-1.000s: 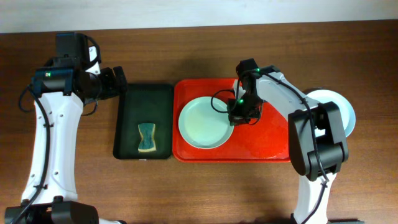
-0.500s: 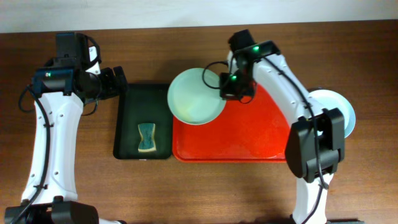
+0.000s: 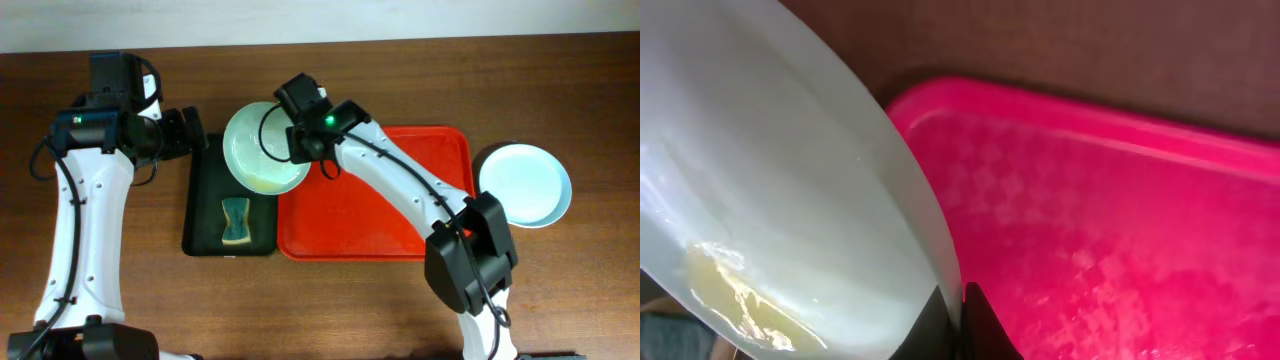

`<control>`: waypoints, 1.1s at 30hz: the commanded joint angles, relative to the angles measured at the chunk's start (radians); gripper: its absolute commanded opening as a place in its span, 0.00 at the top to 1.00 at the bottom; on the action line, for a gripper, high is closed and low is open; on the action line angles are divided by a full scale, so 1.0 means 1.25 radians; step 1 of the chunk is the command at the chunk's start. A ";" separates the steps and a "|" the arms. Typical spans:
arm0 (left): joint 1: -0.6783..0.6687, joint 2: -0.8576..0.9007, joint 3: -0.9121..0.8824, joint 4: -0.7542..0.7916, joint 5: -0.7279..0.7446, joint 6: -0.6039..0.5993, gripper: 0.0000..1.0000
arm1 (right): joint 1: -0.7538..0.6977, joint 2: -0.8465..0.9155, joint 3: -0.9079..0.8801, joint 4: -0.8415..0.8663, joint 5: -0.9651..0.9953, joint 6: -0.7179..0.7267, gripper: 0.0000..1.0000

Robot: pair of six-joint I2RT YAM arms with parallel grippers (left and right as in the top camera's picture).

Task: Clean dirty plates on tray and stack at the side
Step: 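Lift the plate off the red tray with right gripper, then carry the plate right and set it on the plate stack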

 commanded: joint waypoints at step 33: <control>0.002 -0.005 0.007 -0.001 0.000 -0.008 0.01 | 0.257 -0.094 0.177 0.326 0.748 -0.493 0.96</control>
